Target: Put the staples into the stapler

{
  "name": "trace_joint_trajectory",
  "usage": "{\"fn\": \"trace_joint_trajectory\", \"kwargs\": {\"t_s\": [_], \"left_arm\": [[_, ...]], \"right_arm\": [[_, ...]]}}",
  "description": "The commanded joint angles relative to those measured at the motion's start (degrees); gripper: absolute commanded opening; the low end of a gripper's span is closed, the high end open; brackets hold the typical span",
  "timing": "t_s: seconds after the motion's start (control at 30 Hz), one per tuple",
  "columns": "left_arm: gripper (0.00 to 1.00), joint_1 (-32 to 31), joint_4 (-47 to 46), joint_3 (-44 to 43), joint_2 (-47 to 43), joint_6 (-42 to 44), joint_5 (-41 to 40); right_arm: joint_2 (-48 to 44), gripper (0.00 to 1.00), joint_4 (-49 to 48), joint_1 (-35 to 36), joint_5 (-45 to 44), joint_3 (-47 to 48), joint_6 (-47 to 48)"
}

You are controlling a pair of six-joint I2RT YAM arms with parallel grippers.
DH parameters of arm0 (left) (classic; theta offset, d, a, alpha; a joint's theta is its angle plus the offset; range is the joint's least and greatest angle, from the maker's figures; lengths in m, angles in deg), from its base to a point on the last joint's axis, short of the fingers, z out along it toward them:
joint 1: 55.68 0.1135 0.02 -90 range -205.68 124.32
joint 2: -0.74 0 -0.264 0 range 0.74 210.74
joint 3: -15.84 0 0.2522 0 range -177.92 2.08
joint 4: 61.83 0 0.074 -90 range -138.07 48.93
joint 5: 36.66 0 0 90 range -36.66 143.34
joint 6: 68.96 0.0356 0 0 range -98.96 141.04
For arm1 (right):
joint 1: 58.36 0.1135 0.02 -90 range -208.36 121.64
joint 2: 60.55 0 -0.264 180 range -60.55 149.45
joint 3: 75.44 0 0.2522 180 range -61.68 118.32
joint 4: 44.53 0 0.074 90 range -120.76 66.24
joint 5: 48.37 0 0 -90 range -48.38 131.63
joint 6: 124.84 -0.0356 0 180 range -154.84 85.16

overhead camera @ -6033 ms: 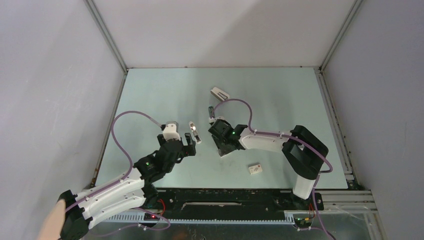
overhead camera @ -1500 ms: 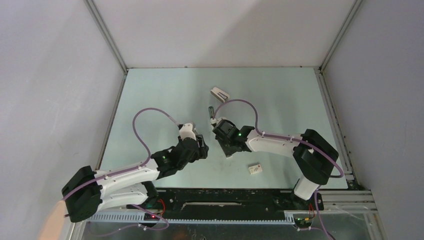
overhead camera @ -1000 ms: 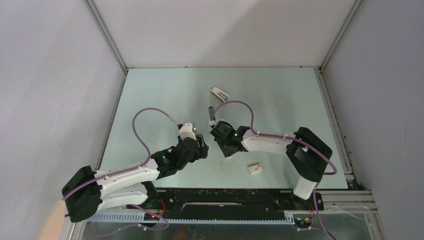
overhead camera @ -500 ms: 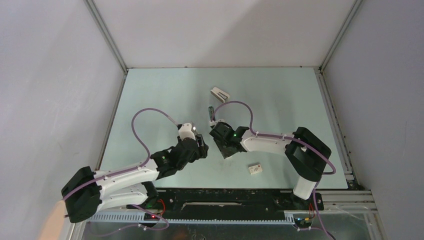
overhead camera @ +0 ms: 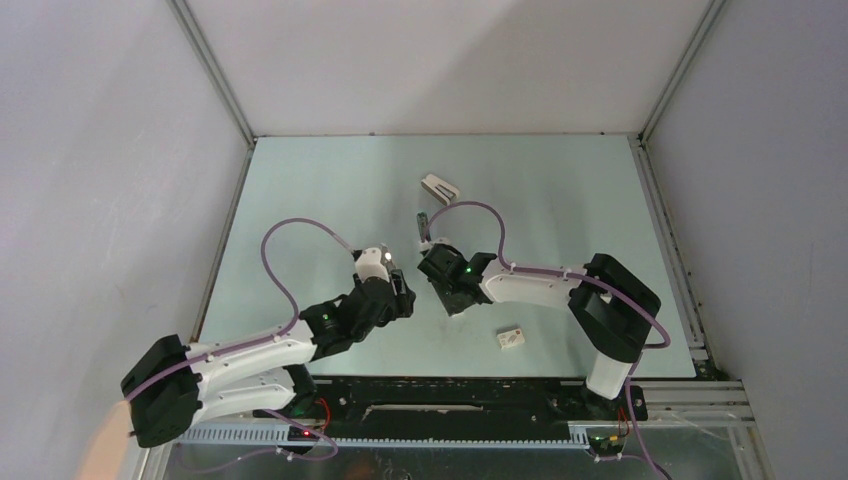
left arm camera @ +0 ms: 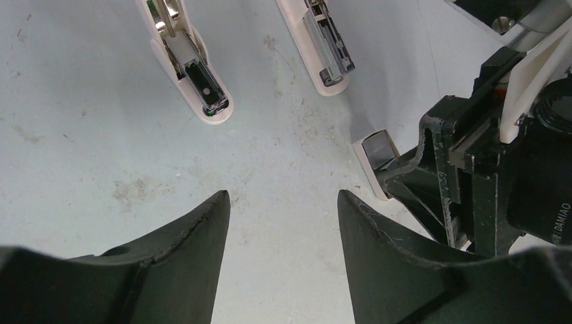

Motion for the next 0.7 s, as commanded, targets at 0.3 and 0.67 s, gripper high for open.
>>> {"fn": "trace_joint_trajectory", "kwargs": {"t_s": [0.3, 0.67], "left_arm": [[0.64, 0.29, -1.34, 0.34, -2.11, -1.18, -2.13], [0.64, 0.29, -1.18, 0.78, -3.17, -1.52, -2.85]], "right_arm": [[-3.21, 0.19, 1.35, 0.56, -4.04, 1.31, -0.42], [-5.12, 0.1, 3.12, 0.92, -7.95, 1.38, -0.19]]}}
